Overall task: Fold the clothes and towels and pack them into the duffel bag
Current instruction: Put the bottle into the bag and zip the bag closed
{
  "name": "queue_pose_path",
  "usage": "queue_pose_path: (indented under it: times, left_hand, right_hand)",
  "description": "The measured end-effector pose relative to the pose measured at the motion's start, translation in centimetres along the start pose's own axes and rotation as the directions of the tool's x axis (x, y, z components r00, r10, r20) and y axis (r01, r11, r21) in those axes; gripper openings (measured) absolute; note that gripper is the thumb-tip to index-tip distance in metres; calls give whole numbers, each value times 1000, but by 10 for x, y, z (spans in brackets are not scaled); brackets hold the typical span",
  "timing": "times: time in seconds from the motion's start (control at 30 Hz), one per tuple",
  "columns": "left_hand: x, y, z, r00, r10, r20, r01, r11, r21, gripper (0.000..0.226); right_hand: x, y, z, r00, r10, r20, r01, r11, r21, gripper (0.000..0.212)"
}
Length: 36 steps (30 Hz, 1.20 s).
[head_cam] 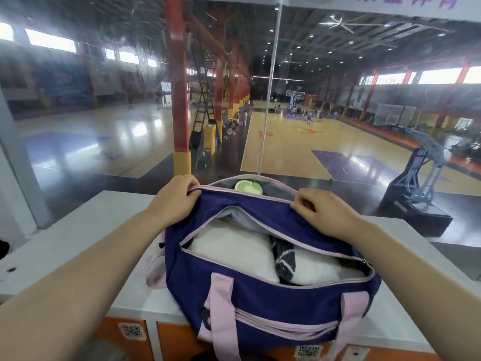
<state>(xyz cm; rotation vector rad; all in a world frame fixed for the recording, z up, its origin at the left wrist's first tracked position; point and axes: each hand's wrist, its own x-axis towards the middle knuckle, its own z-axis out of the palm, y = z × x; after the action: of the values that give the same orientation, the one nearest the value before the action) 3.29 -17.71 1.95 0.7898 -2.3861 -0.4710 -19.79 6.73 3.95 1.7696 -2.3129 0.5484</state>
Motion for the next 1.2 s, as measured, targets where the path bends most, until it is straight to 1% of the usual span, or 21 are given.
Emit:
queue_pose_path:
  times: [0.07, 0.13, 0.17, 0.2, 0.27, 0.3, 0.37, 0.4, 0.47, 0.57, 0.67, 0.77, 0.9, 0.97, 1.1, 1.2]
  left_hand:
    - [-1, 4, -1, 999, -39, 31, 40, 999, -21, 10]
    - [-2, 15, -3, 998, -50, 39, 52, 998, -46, 22]
    - [-3, 24, -4, 998, -45, 32, 46, 997, -55, 27]
    - [-3, 33, -4, 999, -33, 24, 35, 998, -56, 29]
    - [-5, 54, -2, 1000, 17, 5, -17, 999, -27, 31]
    - [-6, 67, 1, 999, 54, -6, -54, 998, -10, 32]
    - [-7, 94, 11, 991, 132, -13, -132, 991, -10, 31]
    - [-7, 108, 17, 986, 167, -5, -167, 986, -21, 31]
    - [-5, 137, 32, 972, 231, 41, -230, 973, -32, 30]
    - [0, 174, 60, 937, 314, 155, -311, 949, -46, 32]
    - [8, 196, 93, 904, 340, 258, -344, 939, -33, 39]
    - [13, 204, 118, 890, 332, 313, -349, 937, 1, 40]
    - [12, 203, 131, 879, 374, 296, -417, 904, 96, 28]
    - [10, 201, 132, 886, 387, 257, -422, 901, 96, 24]
    - [6, 196, 131, 932, 322, 169, -314, 947, -73, 13]
    - [4, 195, 130, 952, 271, 146, -249, 957, -148, 6]
  right_hand:
    - [-5, 11, 2, 999, 40, -36, -38, 998, 50, 15]
    - [-10, 23, 0, 986, 127, -111, -119, 990, 70, 8]
    - [-14, 30, -1, 972, 188, -139, -179, 981, 73, 12]
    - [-17, 36, -2, 955, 260, -144, -251, 965, 75, 20]
    - [-24, 47, -4, 919, 383, -90, -378, 923, 67, 34]
    - [-28, 50, -3, 908, 417, -45, -414, 908, 67, 39]
    - [-33, 54, 0, 892, 451, 38, -452, 887, 88, 46]
    - [-34, 56, 2, 886, 459, 64, -463, 881, 99, 45]
    - [-36, 57, 3, 888, 453, 82, -460, 881, 114, 38]
    - [-38, 58, 4, 905, 420, 61, -424, 897, 126, 29]
    - [-42, 55, 6, 925, 380, 23, -380, 917, 120, 30]
    - [-45, 54, 7, 949, 314, -19, -310, 944, 116, 27]
    - [-49, 51, 8, 969, 244, -46, -240, 968, 71, 19]
    - [-51, 50, 10, 970, 236, -60, -233, 971, 58, 18]
    - [-54, 51, 17, 971, 219, -96, -215, 975, 46, 21]
    - [-54, 52, 22, 969, 219, -111, -217, 976, 35, 20]
